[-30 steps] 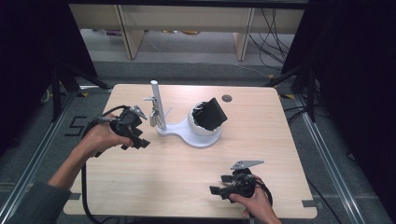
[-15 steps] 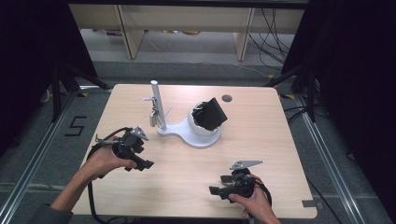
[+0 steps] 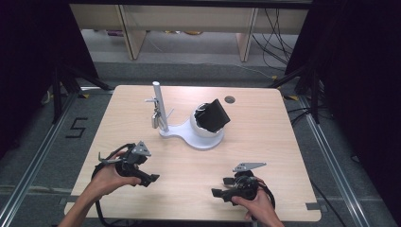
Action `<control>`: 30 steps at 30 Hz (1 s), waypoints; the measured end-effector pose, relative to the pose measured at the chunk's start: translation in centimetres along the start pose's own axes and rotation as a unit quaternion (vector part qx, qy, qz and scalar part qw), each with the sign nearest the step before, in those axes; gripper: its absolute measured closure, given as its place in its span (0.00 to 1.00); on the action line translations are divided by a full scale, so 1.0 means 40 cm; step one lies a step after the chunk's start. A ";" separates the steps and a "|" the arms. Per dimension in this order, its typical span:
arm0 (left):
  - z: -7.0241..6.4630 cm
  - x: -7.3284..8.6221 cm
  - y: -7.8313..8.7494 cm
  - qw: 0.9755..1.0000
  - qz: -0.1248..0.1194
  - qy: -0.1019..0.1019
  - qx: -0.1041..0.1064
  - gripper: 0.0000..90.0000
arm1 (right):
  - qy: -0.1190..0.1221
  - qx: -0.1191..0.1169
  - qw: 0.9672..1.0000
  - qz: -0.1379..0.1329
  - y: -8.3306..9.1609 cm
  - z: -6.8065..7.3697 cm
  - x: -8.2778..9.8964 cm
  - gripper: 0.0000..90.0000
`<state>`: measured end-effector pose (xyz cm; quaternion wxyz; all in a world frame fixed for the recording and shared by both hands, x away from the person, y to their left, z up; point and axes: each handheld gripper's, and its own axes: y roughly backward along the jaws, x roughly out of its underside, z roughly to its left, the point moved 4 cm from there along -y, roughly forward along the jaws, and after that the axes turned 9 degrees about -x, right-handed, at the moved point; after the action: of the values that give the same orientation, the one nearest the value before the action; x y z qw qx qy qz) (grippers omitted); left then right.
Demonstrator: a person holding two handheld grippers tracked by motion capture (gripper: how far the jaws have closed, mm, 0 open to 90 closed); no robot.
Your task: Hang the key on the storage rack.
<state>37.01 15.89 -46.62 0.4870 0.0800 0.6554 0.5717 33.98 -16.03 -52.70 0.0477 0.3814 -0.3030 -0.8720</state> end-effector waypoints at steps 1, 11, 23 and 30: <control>-0.005 0.002 -0.007 1.000 -0.013 0.006 -0.007 0.22 | 0.000 0.000 1.000 0.001 0.000 0.000 0.000 0.29; -0.075 0.026 -0.060 0.999 -0.047 -0.005 -0.007 0.18 | 0.005 0.006 1.000 0.001 0.002 0.000 -0.001 0.28; -0.135 0.073 -0.104 0.997 -0.082 0.004 -0.006 0.17 | 0.012 0.003 1.000 -0.001 0.002 0.004 -0.003 0.25; -0.137 0.102 -0.092 0.994 -0.104 0.021 -0.025 0.17 | 0.032 -0.002 0.999 0.000 -0.003 0.000 -0.005 0.23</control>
<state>32.60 13.68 -52.61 0.5323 -0.0128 0.6558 0.5351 34.12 -15.87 -52.64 0.0584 0.4092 -0.2994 -0.8600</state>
